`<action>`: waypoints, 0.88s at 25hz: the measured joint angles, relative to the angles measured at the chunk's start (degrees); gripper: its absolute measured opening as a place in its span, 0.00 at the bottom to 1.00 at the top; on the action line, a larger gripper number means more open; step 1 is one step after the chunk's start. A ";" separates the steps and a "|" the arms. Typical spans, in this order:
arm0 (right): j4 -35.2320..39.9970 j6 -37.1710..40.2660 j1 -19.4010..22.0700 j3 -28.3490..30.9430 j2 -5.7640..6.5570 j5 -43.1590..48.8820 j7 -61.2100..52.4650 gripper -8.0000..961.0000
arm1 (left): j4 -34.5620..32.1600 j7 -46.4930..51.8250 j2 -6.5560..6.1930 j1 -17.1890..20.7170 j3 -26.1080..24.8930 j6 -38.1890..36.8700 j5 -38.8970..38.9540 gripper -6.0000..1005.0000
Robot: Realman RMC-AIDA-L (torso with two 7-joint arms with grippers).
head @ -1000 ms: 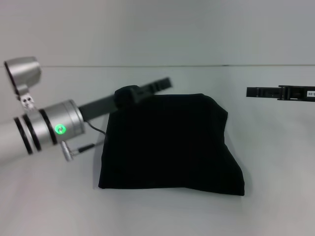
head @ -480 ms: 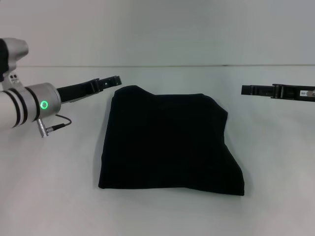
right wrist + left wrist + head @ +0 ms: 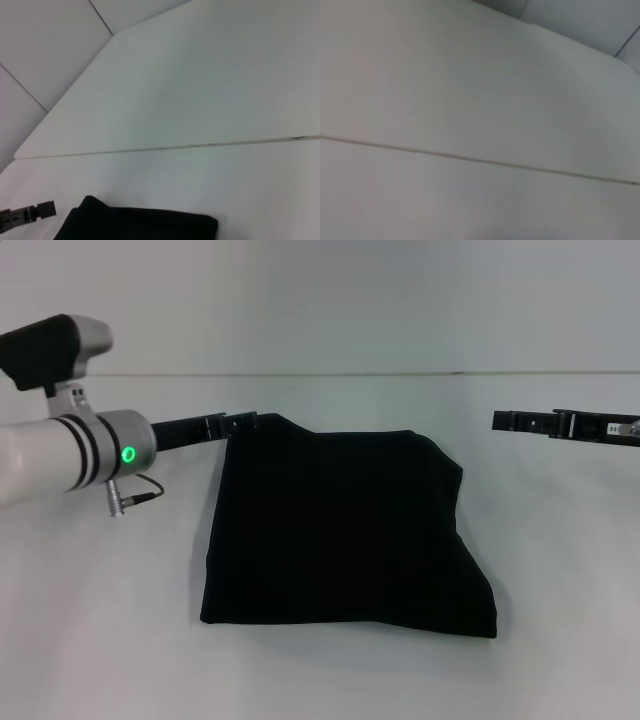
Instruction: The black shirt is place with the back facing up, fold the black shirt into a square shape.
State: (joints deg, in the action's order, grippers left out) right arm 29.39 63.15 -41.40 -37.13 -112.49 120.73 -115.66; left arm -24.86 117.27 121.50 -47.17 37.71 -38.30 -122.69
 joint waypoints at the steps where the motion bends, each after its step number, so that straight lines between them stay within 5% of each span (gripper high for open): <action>1: 0.01 -0.21 -0.01 -0.01 -0.08 0.00 0.00 0.97 | 0.13 -0.03 0.16 -0.20 0.48 0.52 0.00 0.95; 22: -0.30 -1.31 -0.09 0.03 -0.18 0.03 0.21 0.97 | 2.93 -0.42 0.93 -1.82 3.21 3.80 -0.07 0.92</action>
State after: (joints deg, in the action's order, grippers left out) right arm 29.09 61.84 -41.49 -37.10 -112.66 120.76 -115.45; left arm -21.93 116.85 122.43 -48.99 40.92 -34.50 -122.77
